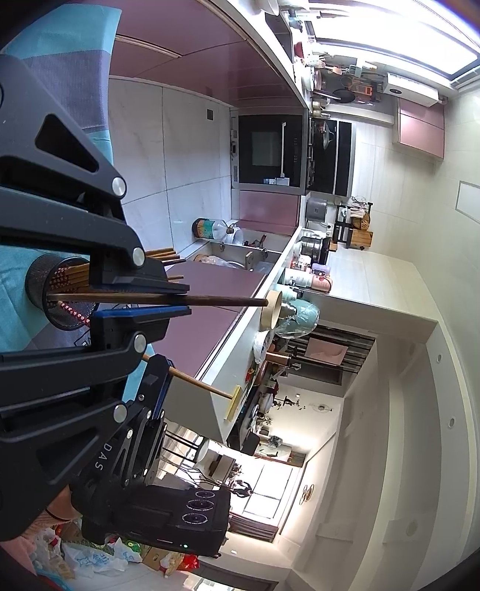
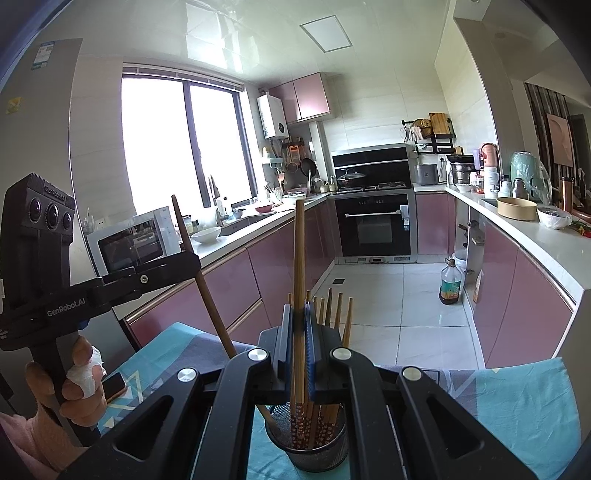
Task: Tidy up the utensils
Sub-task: 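Lower the chopstick into the mesh cup with the right tool while the left tool lowers its own, then open the right tool to release its chopstick while the left tool releases its chopstick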
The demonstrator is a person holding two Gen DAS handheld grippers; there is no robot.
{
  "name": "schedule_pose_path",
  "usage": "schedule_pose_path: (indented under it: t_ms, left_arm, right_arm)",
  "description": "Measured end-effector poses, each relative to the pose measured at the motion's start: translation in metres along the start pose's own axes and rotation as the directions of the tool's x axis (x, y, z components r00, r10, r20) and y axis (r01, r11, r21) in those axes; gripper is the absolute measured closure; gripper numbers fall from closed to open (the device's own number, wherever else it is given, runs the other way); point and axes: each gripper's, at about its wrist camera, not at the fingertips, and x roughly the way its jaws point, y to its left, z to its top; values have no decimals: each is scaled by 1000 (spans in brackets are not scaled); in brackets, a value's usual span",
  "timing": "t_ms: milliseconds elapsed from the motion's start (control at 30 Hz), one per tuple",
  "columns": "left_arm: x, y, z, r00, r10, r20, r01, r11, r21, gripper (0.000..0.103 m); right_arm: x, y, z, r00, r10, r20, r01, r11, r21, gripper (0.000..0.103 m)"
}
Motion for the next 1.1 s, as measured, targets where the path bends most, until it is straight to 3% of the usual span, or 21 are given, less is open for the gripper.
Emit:
schedule_pose_path:
  t_ms: [1100]
  left_arm:
    - [18,11,-12,991,23,-134,-25,1000,-13,96]
  right_arm:
    - [32,-16,-21,994,-23,-110,26,999,30,98]
